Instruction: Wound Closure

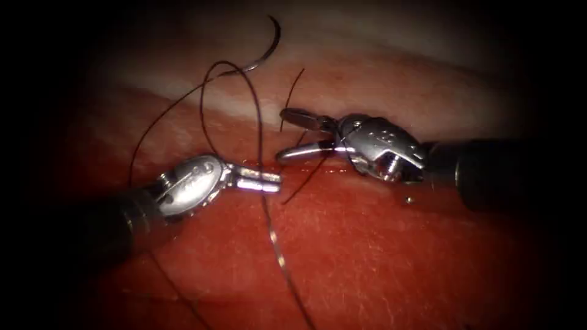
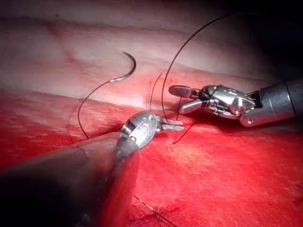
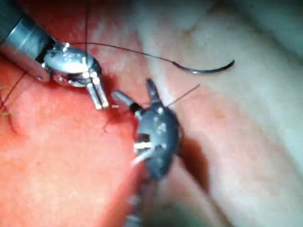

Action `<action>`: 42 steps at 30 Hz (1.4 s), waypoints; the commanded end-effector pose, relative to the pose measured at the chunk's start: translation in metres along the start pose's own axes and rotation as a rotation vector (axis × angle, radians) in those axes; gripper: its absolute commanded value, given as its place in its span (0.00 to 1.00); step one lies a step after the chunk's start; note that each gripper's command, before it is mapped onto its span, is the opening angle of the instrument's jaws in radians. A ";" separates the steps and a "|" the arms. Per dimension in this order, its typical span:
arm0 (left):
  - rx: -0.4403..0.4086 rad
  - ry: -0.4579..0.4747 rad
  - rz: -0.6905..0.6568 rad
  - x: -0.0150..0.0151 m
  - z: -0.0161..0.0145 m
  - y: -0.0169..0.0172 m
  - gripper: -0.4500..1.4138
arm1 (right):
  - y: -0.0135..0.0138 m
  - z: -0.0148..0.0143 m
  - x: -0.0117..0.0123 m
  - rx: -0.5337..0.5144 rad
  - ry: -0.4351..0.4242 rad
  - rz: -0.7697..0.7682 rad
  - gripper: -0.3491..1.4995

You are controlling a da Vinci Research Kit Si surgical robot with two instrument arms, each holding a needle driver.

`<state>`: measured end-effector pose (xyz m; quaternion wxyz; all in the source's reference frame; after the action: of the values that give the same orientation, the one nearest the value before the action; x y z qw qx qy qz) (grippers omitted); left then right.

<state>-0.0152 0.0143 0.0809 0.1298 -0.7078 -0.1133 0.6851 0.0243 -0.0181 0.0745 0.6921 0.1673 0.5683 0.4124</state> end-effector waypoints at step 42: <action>0.062 -0.020 -0.054 -0.0042 -0.0004 -0.0099 0.00 | 0.0062 0.0034 -0.0034 -0.215 -0.011 0.327 0.70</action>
<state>-0.0143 0.0219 0.0877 0.1692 -0.6931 -0.1129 0.6916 0.0241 -0.0162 0.0816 0.6320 0.1851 0.4802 0.5794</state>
